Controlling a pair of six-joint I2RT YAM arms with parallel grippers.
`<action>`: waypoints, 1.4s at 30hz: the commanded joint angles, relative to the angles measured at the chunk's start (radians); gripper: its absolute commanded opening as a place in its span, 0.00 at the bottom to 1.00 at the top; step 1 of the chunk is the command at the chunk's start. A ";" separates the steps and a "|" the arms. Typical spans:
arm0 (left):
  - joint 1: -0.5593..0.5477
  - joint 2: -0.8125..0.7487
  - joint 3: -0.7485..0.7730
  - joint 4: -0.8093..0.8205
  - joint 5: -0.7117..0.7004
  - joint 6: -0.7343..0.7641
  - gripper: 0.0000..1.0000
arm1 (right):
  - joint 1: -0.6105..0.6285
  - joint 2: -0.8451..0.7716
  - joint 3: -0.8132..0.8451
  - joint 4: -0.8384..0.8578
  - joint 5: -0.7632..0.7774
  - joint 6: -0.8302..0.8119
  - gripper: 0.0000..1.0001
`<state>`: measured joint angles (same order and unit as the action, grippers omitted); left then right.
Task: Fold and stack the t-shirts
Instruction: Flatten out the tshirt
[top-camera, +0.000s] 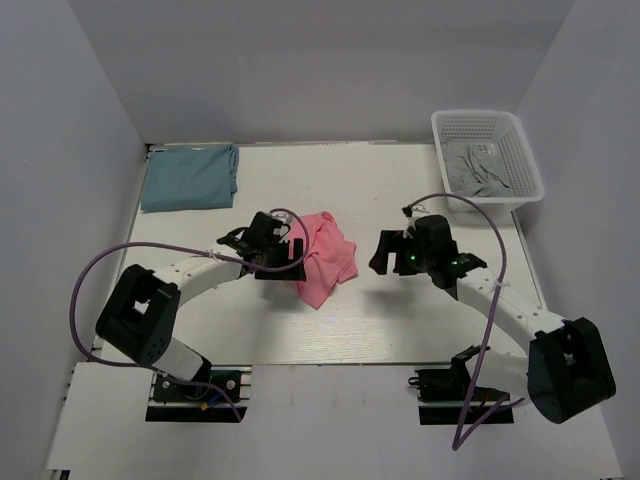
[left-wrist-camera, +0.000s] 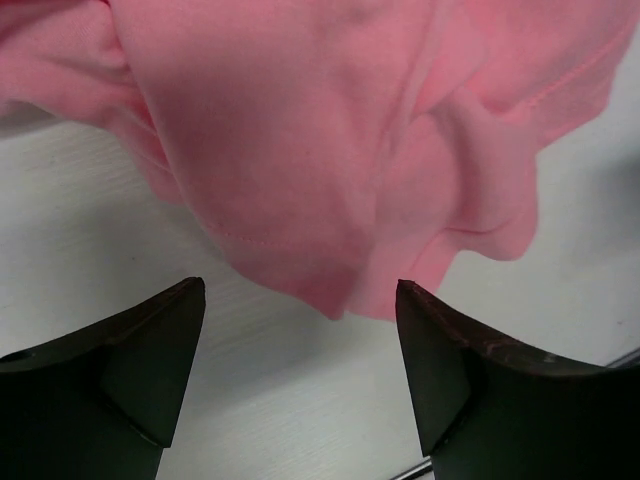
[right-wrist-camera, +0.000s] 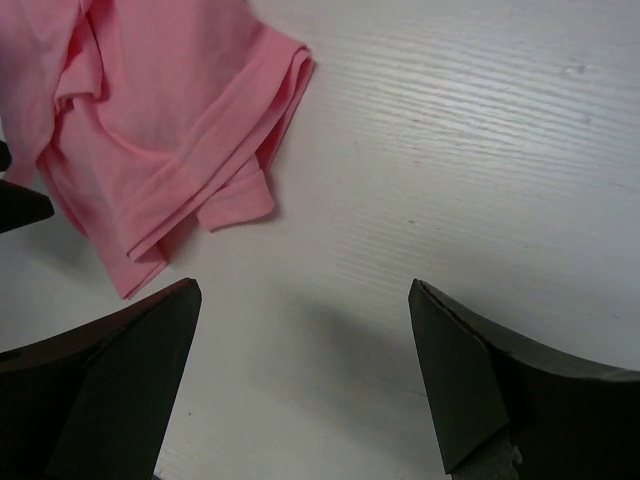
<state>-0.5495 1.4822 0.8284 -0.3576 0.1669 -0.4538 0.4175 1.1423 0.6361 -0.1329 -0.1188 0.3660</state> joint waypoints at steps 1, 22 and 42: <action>-0.020 0.010 0.049 -0.044 -0.096 0.027 0.85 | 0.076 0.054 0.062 0.010 0.053 -0.012 0.90; -0.020 0.132 0.215 -0.076 -0.231 -0.016 0.00 | 0.241 0.307 0.171 0.157 0.088 -0.180 0.90; -0.020 -0.085 0.242 -0.106 -0.308 -0.045 0.00 | 0.250 0.580 0.430 0.033 0.068 -0.294 0.44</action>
<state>-0.5663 1.4525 1.0298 -0.4511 -0.1051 -0.4885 0.6624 1.7290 1.0420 -0.0692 -0.0345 0.0982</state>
